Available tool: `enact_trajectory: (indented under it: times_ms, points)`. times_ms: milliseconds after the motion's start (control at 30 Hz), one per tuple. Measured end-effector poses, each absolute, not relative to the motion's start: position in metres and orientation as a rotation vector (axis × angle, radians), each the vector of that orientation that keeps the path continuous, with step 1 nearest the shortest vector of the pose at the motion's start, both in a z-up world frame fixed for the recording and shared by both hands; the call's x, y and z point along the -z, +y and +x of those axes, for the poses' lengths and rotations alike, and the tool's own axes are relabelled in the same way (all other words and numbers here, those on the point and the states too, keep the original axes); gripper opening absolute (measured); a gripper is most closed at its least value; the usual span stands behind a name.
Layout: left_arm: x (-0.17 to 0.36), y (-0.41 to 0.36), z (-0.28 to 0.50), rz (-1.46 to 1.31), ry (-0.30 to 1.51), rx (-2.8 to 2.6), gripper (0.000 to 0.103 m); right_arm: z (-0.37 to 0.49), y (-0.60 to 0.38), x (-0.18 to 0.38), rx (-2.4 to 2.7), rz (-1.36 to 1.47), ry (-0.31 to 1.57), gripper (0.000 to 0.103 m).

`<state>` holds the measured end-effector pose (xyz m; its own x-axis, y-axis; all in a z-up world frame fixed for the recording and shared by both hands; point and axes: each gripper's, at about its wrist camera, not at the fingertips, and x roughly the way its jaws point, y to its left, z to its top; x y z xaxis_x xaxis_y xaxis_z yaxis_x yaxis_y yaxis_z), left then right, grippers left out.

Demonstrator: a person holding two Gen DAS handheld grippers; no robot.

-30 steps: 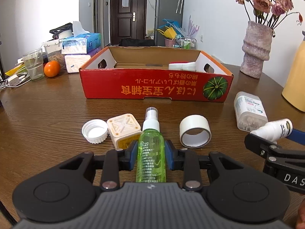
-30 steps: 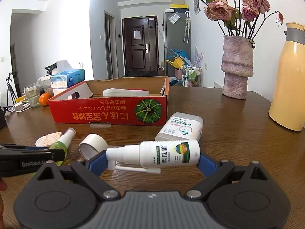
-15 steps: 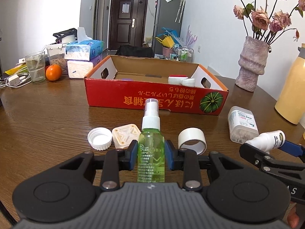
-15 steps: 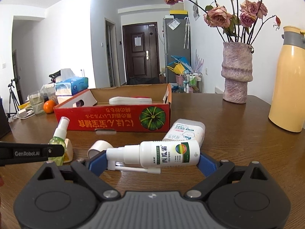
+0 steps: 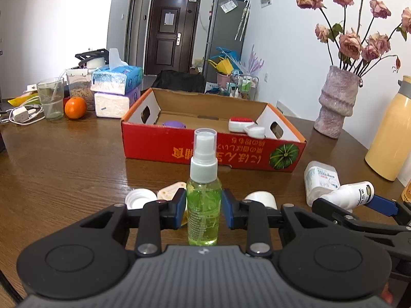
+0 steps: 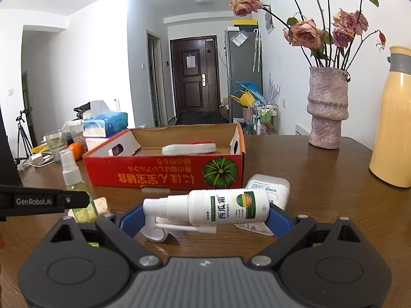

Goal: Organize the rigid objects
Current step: 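Carry the green and white spray bottles over the red box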

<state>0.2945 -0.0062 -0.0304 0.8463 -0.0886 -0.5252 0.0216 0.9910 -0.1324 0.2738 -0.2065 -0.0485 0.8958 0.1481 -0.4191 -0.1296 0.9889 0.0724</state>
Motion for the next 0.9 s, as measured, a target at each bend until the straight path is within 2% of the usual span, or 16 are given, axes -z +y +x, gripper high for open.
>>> enact_trajectory:
  times_ms: [900]
  points:
    - [-0.028, -0.002, 0.345, -0.151, 0.411, 0.055, 0.031, 0.327, -0.186, 0.0, -0.138, 0.061, 0.316, 0.097]
